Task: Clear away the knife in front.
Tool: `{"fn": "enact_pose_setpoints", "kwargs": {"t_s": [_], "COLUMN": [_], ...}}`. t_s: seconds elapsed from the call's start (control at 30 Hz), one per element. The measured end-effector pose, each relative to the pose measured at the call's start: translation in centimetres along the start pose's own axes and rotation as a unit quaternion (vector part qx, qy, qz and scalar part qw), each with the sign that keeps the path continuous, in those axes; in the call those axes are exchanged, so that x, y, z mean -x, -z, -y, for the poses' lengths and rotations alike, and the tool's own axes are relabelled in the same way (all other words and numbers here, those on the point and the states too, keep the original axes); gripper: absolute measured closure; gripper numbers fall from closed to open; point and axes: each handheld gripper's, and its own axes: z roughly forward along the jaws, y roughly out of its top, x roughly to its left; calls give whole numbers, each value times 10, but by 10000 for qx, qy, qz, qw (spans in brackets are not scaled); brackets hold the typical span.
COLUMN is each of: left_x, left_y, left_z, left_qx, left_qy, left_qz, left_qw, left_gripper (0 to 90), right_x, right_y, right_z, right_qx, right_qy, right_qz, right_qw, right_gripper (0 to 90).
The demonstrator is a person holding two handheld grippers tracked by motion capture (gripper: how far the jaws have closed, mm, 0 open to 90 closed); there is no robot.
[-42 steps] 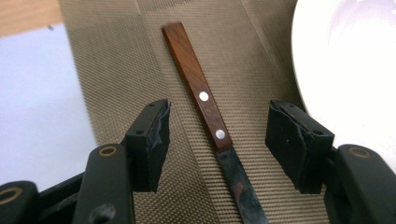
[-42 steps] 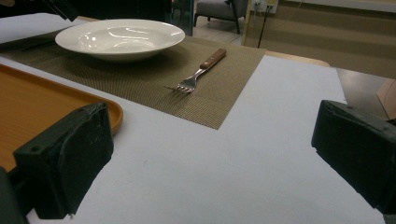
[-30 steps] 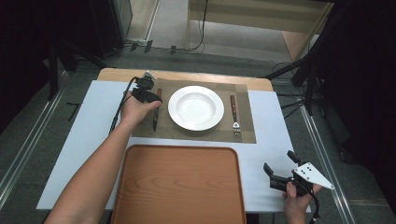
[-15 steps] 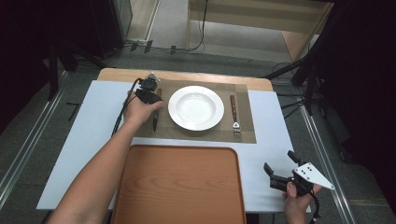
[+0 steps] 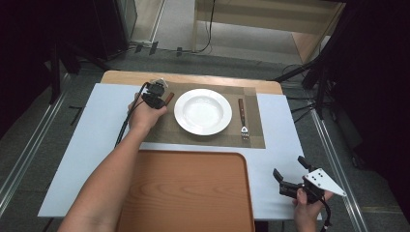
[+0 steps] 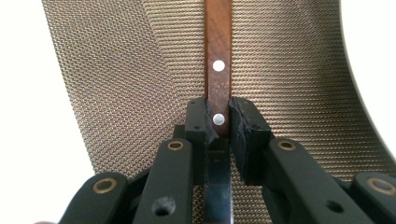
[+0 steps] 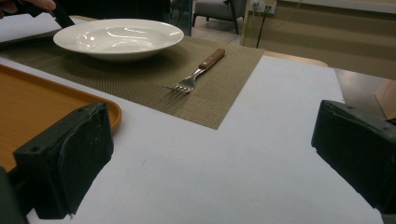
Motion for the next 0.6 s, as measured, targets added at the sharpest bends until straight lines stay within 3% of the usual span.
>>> {"fn": "enact_pose_setpoints", "kwargs": {"t_s": [0.1,0.6], "left_x": [1,-5], "left_y": [0,2], "left_z": [-1,-1], "left_qx": [-64,-193], "left_qy": [-44,-39], "left_qz": [-40,151], "left_qw": [10000,9997], "left_gripper": [766,772], "right_x": [0,-1], "right_y": [0,-1], "right_z": [0,0], "right_qx": [-10,-27], "right_qy": [-15,17], "right_qz": [4,9], "right_qw": [10000,10000], "right_gripper": [0,0]}}
